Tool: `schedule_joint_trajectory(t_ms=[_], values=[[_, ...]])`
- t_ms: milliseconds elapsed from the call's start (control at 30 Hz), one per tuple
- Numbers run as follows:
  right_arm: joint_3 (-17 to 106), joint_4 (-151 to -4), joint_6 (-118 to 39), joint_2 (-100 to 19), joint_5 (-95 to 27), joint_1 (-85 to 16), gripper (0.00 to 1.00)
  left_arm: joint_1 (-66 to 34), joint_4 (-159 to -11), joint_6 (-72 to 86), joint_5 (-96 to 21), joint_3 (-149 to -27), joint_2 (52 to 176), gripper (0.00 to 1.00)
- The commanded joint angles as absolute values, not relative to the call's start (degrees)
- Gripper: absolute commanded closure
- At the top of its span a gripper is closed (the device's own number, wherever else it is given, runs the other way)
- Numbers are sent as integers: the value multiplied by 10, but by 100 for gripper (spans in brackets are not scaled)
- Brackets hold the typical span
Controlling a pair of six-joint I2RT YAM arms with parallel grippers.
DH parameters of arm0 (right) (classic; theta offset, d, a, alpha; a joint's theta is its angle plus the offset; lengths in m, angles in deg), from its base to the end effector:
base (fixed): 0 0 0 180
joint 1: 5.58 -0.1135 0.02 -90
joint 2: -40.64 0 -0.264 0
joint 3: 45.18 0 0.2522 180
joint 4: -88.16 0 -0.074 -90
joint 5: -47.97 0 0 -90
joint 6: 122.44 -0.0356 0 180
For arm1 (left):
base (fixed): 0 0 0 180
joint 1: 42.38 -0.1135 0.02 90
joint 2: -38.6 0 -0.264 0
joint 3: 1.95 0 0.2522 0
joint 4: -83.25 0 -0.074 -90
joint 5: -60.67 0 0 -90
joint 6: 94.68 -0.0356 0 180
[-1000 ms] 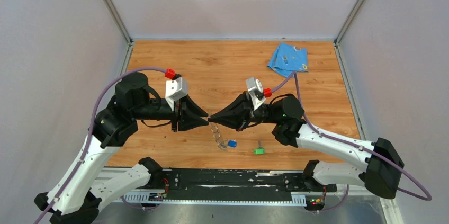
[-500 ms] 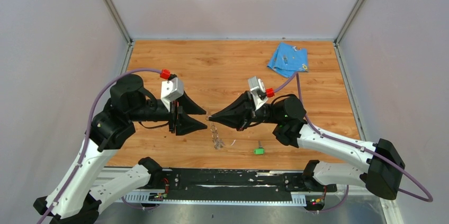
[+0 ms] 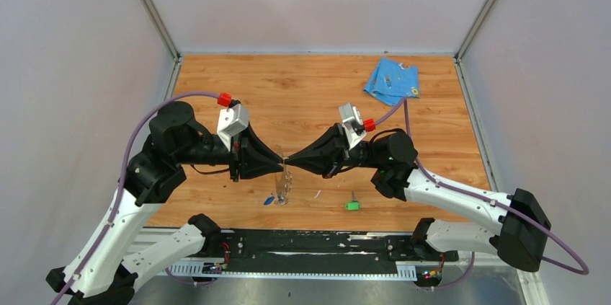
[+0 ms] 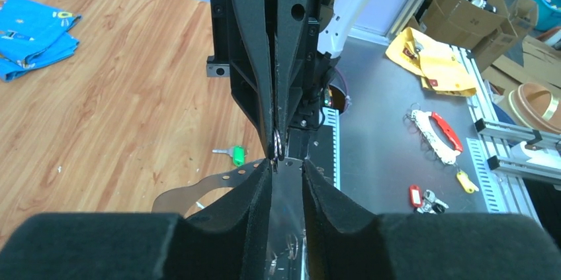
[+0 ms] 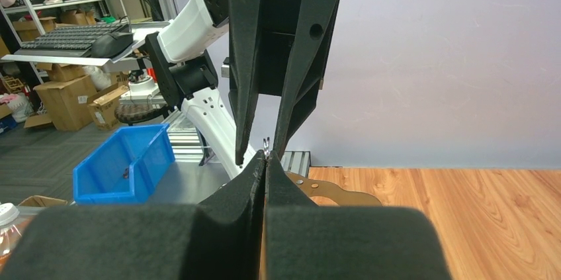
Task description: Put the keys on the keyring
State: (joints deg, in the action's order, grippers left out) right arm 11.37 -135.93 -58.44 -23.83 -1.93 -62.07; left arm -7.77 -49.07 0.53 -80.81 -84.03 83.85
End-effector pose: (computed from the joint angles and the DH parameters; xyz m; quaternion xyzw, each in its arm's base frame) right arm 0.1121 0.2109 0.3767 -0.4068 0.3299 0.6689 0.5275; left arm 0.0916 -0.0970 0.4341 0.4438 0.6014 -0.5102 0.4256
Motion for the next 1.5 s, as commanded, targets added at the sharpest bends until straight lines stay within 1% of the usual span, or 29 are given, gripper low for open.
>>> schedule_joint_trajectory(t_ms=[0, 67, 133, 267, 367, 400, 433, 467, 500, 833, 900, 1000, 1067, 1233, 1300, 1400, 1467], values=[[132, -1399, -590, -240, -11, -624, 100, -82, -526, 39, -826, -832, 840, 71], [133, -1400, -590, -239, -12, -624, 100, -82, -529, 39, -837, -828, 841, 68], [132, -1400, -590, -238, -13, -624, 100, -82, -526, 32, -844, -824, 841, 68], [130, -1404, -590, -235, -16, -624, 100, -82, -518, 20, -848, -815, 837, 73], [130, -1411, -597, -240, -14, -624, 100, -82, -518, 13, -846, -813, 835, 74], [130, -1415, -599, -241, -14, -624, 100, -82, -520, 12, -847, -813, 836, 76], [131, -1418, -601, -243, -12, -624, 100, -82, -523, 11, -846, -815, 836, 83], [131, -1422, -603, -246, -11, -624, 100, -82, -526, 12, -841, -817, 836, 95], [131, -1423, -604, -246, -11, -624, 100, -83, -528, 17, -833, -818, 834, 100], [125, -1425, -603, -250, -11, -624, 100, -86, -548, 43, -828, -823, 825, 99], [125, -1428, -604, -251, -12, -624, 100, -88, -549, 46, -828, -824, 825, 90], [126, -1434, -608, -251, -12, -624, 100, -88, -556, 52, -836, -818, 824, 83], [126, -1437, -610, -252, -12, -624, 100, -88, -555, 51, -833, -814, 825, 81], [126, -1441, -613, -251, -12, -624, 100, -89, -548, 41, -834, -803, 818, 88], [126, -1442, -613, -253, -12, -625, 100, -90, -558, 48, -829, -803, 819, 87], [128, -1446, -615, -256, -9, -627, 100, -90, -573, 61, -829, -801, 821, 82], [130, -1446, -616, -260, -9, -628, 100, -90, -592, 77, -836, -794, 823, 83]])
